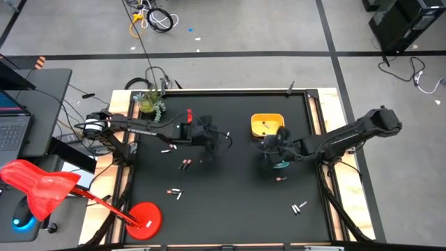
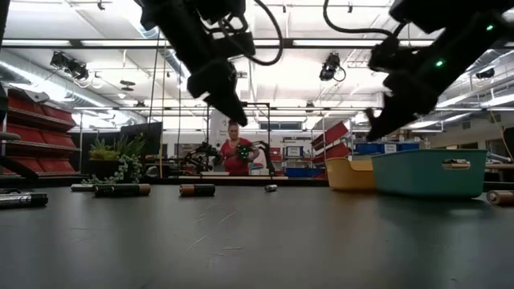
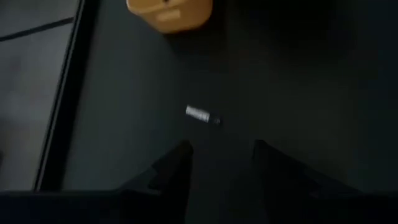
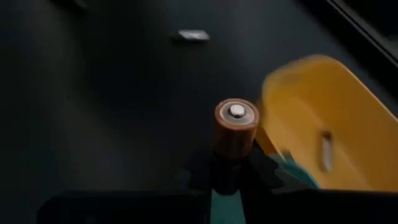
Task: Sort batteries
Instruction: Put the gold black battery into the blue bin, then put the silver black battery into the yellow bin
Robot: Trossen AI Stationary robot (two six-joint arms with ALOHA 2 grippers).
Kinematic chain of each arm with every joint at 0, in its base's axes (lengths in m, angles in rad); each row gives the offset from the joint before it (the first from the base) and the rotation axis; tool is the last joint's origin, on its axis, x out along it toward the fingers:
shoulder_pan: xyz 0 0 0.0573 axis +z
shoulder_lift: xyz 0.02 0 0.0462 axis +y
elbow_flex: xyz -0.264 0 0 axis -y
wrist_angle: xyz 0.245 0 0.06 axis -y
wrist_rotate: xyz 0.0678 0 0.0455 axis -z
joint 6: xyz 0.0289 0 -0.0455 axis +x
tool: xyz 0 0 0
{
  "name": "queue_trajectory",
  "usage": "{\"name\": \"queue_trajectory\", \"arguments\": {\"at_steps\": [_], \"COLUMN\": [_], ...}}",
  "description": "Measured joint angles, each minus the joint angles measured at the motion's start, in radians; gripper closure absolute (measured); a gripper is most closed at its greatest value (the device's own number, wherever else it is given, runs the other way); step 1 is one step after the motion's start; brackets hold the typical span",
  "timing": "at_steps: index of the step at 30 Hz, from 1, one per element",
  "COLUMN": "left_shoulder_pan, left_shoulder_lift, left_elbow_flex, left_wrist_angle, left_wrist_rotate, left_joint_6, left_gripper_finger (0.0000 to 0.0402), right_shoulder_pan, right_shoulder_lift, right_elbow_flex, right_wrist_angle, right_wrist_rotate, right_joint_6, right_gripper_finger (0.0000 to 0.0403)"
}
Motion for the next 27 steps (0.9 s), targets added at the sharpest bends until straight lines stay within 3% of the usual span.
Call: {"name": "queue_trajectory", "arguments": {"at_steps": [3, 12, 22, 27], "left_shoulder_pan": [0.0, -0.013, -0.042, -0.046], "left_shoulder_lift": [0.0, -0.002, -0.034, -0.133], "left_elbow_flex": [0.0, -0.114, -0.177, -0.177], "left_wrist_angle": [-0.029, -0.015, 0.004, -0.052], "left_wrist_rotate": [-0.003, 0.005, 0.061, 0.06], "left_joint_6": [-0.001, -0.037, -0.109, -0.161], "left_gripper_finger": [0.0239, 0.0245, 0.0245, 0.0245], "right_shoulder_pan": [0.01, 0.01, 0.006, 0.006], "right_shoulder_lift": [-0.045, -0.047, -0.029, -0.079], "right_elbow_flex": [0.007, 0.005, 0.032, 0.113], "right_wrist_angle": [-0.08, -0.354, -0.362, -0.319], "right_wrist_rotate": [0.012, -0.11, -0.145, -0.055], "right_joint_6": [0.079, 0.337, 0.267, 0.115], "right_gripper_finger": [0.0352, 0.0342, 0.0253, 0.0247]}}
